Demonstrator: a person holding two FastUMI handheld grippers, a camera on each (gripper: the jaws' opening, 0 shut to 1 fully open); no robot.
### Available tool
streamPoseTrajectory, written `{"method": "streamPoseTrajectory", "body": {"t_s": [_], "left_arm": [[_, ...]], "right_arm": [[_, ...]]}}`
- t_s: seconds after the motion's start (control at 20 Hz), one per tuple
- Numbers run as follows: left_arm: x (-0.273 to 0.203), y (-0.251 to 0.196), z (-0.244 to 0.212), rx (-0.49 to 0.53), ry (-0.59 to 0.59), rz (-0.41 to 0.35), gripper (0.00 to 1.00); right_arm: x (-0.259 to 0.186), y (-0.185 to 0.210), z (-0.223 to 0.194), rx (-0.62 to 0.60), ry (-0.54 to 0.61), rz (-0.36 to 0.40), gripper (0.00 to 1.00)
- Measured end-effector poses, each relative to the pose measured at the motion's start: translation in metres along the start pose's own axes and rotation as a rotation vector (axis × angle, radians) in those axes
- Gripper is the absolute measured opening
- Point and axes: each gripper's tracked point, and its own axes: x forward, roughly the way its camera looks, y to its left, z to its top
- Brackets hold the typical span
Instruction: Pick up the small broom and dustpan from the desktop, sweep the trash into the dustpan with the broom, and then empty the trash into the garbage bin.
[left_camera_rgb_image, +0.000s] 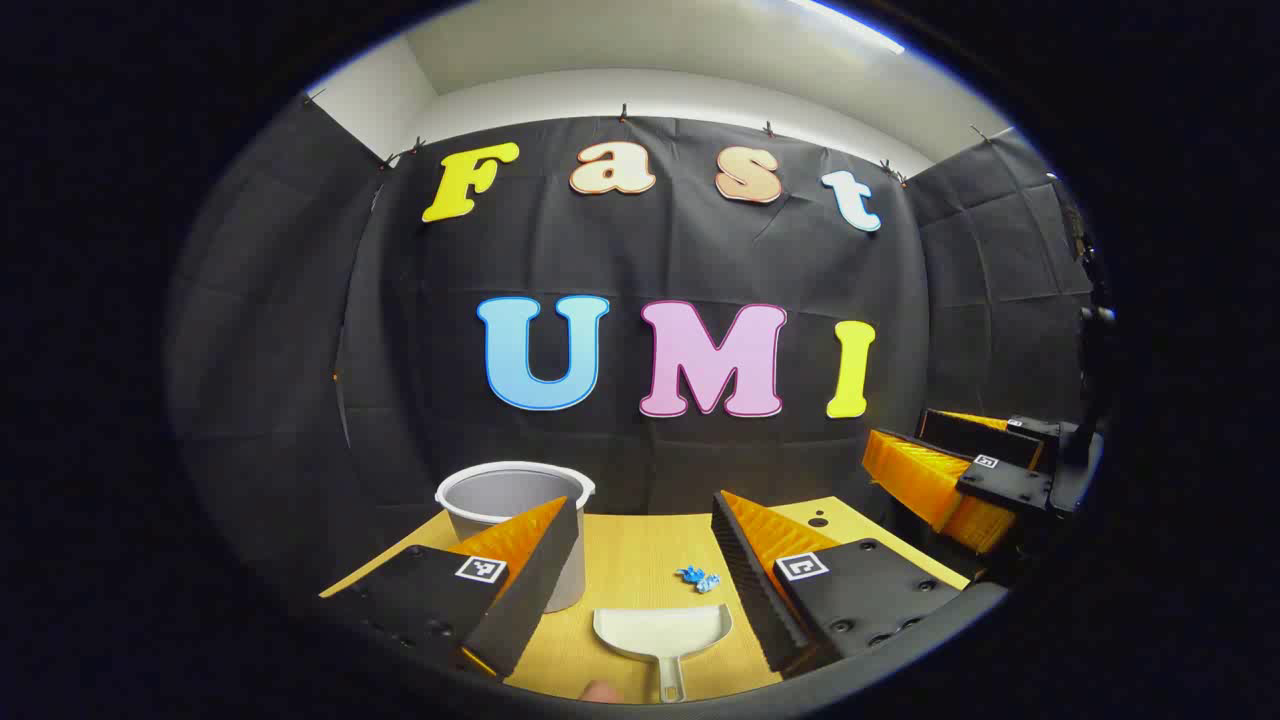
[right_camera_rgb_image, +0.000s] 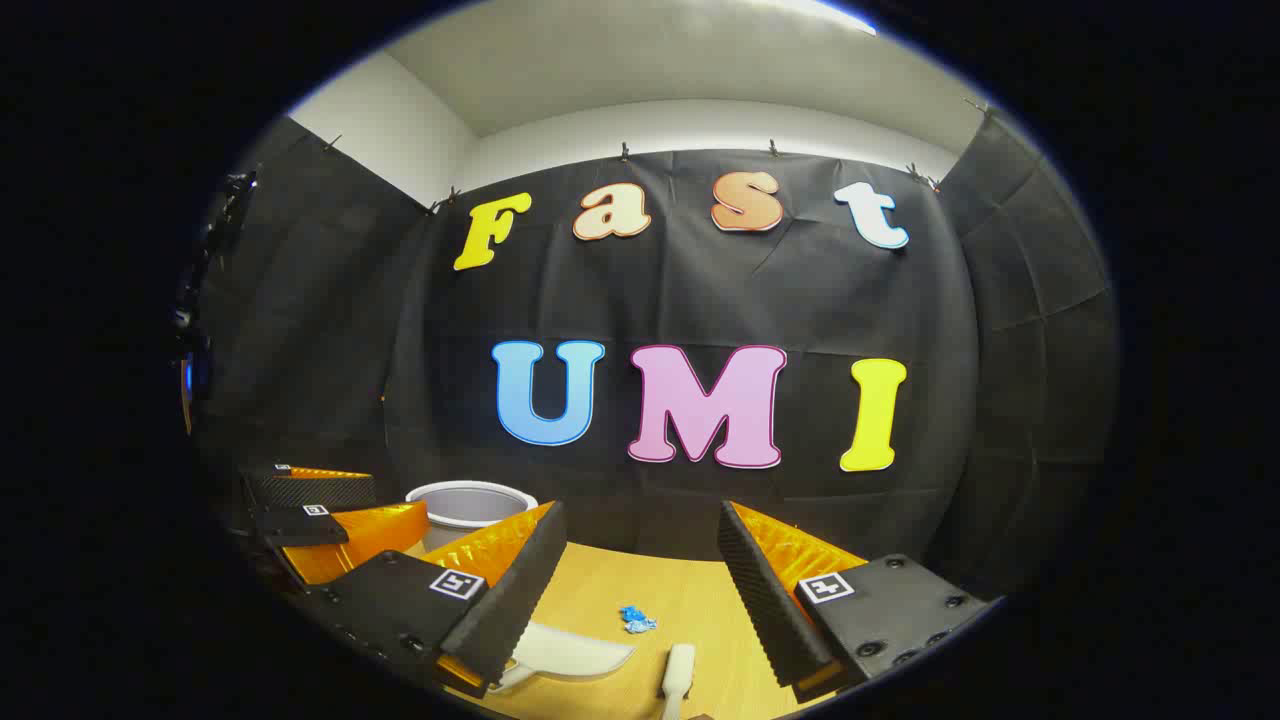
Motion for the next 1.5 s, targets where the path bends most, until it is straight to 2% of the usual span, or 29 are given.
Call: {"method": "streamPoseTrajectory", "body": {"t_s": [0.55, 1.2, 1.5], "left_arm": [[-0.004, 0.005, -0.016, -0.031, 0.043, 0.017, 0.8], [-0.008, -0.001, -0.006, -0.007, 0.011, -0.001, 0.8], [-0.02, 0.005, -0.015, -0.011, 0.029, -0.016, 0.8]], "right_arm": [[-0.007, -0.001, -0.011, -0.005, 0.029, 0.006, 0.97], [-0.012, 0.001, -0.001, -0.024, 0.003, 0.013, 0.98], [-0.017, 0.009, -0.006, -0.016, 0.023, -0.016, 0.97]]}}
